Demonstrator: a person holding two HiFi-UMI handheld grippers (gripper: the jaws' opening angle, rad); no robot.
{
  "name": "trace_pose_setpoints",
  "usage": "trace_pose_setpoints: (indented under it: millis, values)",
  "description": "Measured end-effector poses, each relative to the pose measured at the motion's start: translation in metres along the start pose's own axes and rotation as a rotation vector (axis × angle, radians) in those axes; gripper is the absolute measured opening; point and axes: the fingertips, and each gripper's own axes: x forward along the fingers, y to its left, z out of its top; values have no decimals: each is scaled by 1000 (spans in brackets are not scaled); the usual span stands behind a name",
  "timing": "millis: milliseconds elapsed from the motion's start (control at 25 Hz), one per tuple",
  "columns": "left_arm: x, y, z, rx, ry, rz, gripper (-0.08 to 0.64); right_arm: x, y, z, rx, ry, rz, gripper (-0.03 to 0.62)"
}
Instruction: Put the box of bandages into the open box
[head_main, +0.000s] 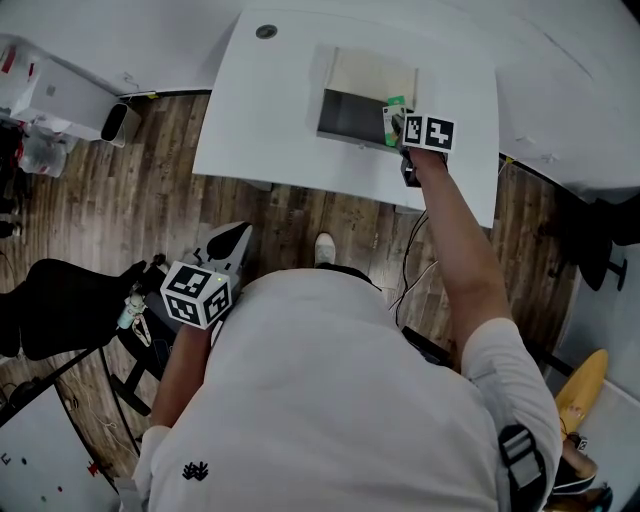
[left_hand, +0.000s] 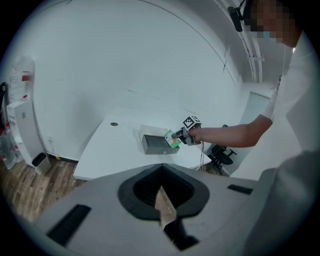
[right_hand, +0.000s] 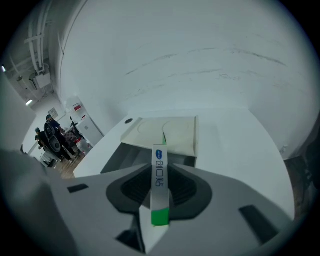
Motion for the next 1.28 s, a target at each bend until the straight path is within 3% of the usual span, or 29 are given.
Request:
trace_pose_setpoints:
  millis: [160, 320, 480, 680, 1280]
  values:
    - [2, -1, 0, 3, 8, 1, 3, 3, 5, -2, -86, 20, 7, 94]
    - [4, -3, -1, -1, 11, 4, 3, 1, 18, -5, -246, 48, 3, 94]
    - [7, -6, 0, 4, 16, 0, 3, 4, 20, -6, -263, 64, 11, 94]
    - [7, -6, 1, 2, 15, 7, 3, 7, 26, -10, -359, 94, 15, 94]
    - [10, -6, 0, -23, 36, 31, 3, 32, 12, -24, -362, 172, 49, 94]
